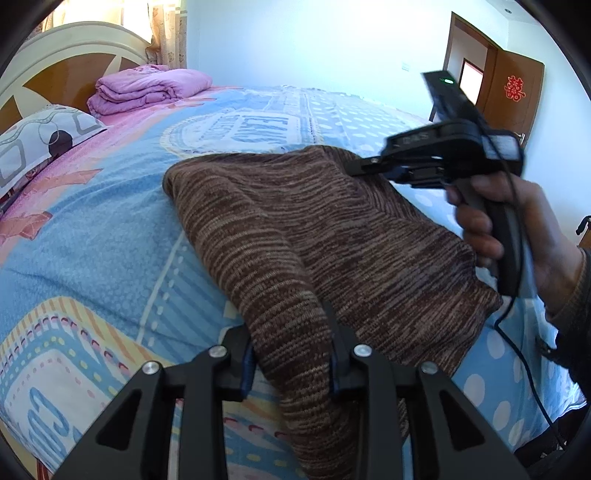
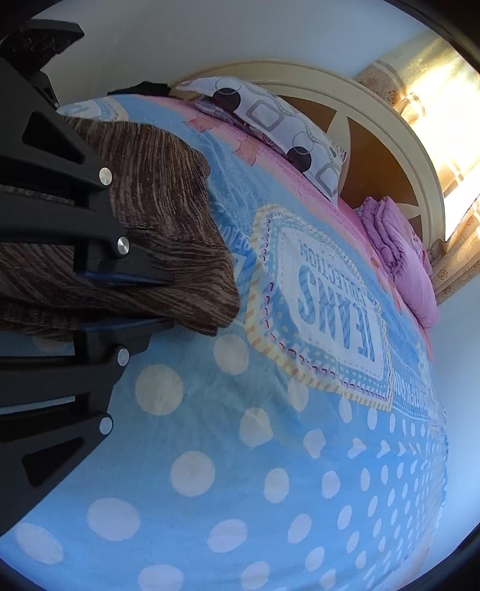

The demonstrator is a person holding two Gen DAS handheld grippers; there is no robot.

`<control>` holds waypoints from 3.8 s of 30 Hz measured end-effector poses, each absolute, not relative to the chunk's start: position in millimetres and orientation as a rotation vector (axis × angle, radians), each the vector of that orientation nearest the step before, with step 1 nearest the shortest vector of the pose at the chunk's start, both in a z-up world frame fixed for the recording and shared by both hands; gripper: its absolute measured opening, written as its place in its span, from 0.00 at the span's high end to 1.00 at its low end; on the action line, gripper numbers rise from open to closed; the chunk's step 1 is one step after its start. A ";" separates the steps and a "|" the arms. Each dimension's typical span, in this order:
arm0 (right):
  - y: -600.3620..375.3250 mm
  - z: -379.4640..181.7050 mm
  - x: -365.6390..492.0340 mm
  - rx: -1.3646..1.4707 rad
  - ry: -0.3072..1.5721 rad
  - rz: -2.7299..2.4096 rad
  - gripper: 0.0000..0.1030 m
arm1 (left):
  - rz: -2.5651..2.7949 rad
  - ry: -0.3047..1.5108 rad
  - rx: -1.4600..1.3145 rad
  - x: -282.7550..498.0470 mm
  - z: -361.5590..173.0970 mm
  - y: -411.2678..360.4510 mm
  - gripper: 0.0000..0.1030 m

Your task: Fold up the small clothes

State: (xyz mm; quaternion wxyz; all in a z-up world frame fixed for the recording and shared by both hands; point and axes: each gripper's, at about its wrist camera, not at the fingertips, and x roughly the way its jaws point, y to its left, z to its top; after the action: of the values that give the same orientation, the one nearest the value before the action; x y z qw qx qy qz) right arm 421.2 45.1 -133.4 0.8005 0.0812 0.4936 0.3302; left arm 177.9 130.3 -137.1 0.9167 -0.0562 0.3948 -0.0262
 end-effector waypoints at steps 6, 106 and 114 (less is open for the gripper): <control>13.0 -122.2 383.4 0.194 1.014 0.732 0.62 | -0.037 0.829 -0.120 178.0 -135.1 129.9 0.61; -0.8 -32.1 147.3 -0.143 0.533 0.593 0.43 | 0.110 0.579 -0.057 105.6 -51.8 116.9 0.00; 0.1 -32.8 147.5 -0.145 0.536 0.596 0.43 | 0.116 0.578 -0.056 106.0 -52.6 119.1 0.00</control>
State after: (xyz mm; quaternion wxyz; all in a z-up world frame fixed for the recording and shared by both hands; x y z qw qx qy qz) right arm 147.5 0.1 -32.8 0.9182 -0.0705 0.2608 0.2896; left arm 106.0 119.1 -52.6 0.9565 -0.0277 0.2847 0.0573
